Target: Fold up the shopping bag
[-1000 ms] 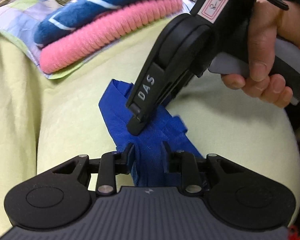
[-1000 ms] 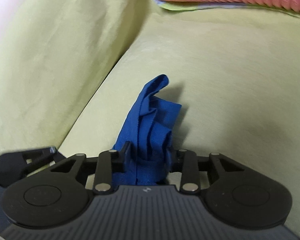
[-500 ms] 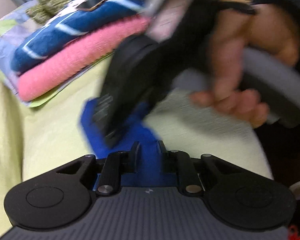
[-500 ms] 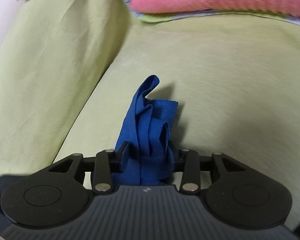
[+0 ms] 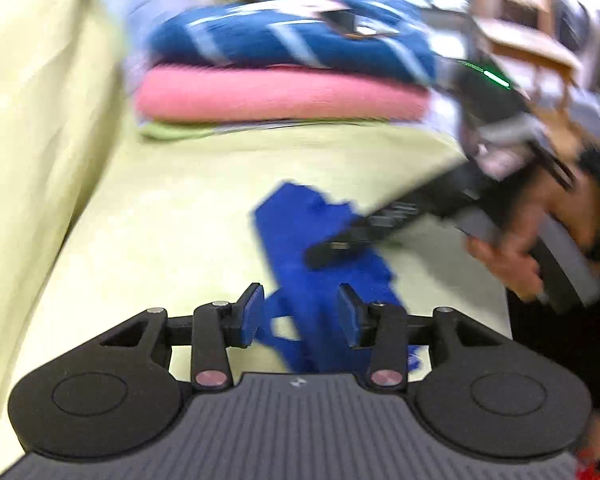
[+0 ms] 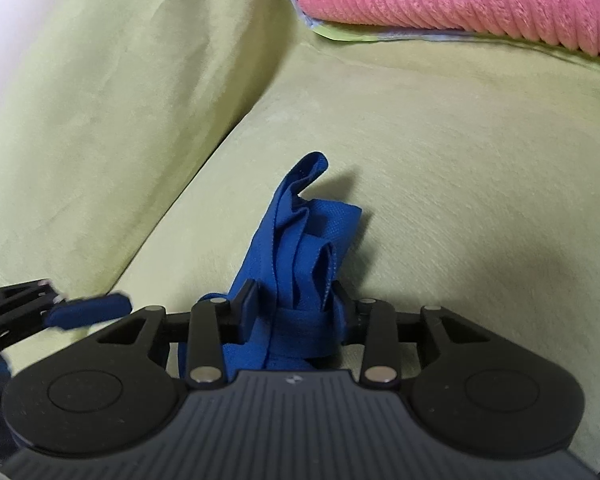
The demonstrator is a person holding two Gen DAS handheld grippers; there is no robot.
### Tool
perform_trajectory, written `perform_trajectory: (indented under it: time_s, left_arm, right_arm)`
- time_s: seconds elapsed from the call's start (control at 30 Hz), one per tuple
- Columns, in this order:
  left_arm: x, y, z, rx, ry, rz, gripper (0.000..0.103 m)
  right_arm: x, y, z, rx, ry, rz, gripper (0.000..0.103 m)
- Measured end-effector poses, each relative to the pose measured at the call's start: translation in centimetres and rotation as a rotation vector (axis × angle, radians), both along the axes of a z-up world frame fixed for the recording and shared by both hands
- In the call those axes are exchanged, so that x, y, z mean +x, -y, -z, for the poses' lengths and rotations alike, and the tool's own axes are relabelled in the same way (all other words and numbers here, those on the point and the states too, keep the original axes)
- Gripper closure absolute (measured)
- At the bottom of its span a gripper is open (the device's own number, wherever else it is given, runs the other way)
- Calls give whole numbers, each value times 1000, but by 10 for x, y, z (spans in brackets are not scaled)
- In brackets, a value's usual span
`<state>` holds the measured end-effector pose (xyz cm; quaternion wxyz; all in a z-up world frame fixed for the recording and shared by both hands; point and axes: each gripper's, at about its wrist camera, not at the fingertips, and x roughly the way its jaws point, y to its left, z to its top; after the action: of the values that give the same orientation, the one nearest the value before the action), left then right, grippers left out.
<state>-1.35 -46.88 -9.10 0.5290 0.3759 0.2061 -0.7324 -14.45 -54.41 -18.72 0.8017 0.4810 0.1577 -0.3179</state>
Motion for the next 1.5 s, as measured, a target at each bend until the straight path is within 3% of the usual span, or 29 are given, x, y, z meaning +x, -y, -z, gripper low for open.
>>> perform_trajectory:
  time_s: [0.2,0.27,0.37,0.43,0.47,0.5,0.53,0.57,0.7,0.83,0.97,1.07,1.1,1.13,1.2,1.37,1.5]
  left_arm:
    - [30,22,42,151,-72,-147,57]
    - [34,21,53,157,-72,-201,55]
    - [40,23,57,142,-202,-236,53]
    - [43,25,59,150,-257,-236,59]
    - [49,25,59,155,-308,-226,67]
    - [61,26,61,184,-420,-228,99]
    - [75,27,65,217,-543,-251,102]
    - [85,25,71,234,-623,-285,102]
    - [103,14,90,251,-811,-346,103]
    - [104,5,82,186,-898,-288,103]
    - [72,1,58,138,-691,-133,103]
    - [24,-3,36,77,-348,37,96]
    - [7,-8,33,64,-226,100,79]
    - [-9,-14,32,55,-117,155,70]
    - [-38,-20,35,23,67,227,68]
    - [-47,-34,37,2,137,218,68]
    - [-50,-37,34,-2,82,189,68]
  right_arm:
    - [-1,-1,3,-5,16,-6,71]
    - [-2,-1,5,-1,26,-3,71]
    - [-3,-1,6,6,37,2,70]
    - [-3,-1,7,7,42,5,71]
    - [-4,-2,7,8,45,5,71]
    - [-3,-2,6,3,41,2,71]
    - [-2,-3,6,-4,37,-1,70]
    - [-1,-3,5,-12,33,-4,70]
    - [-1,-4,5,-17,30,-6,70]
    - [-1,-2,4,-10,24,-14,71]
    - [3,0,1,-1,0,-26,71]
    - [2,3,1,16,5,-29,71]
    - [2,3,1,18,3,-32,71]
    - [3,4,0,21,-2,-36,71]
    - [4,6,1,50,7,-22,70]
    - [3,1,0,24,11,-24,73]
    - [-9,-5,-1,45,44,9,75]
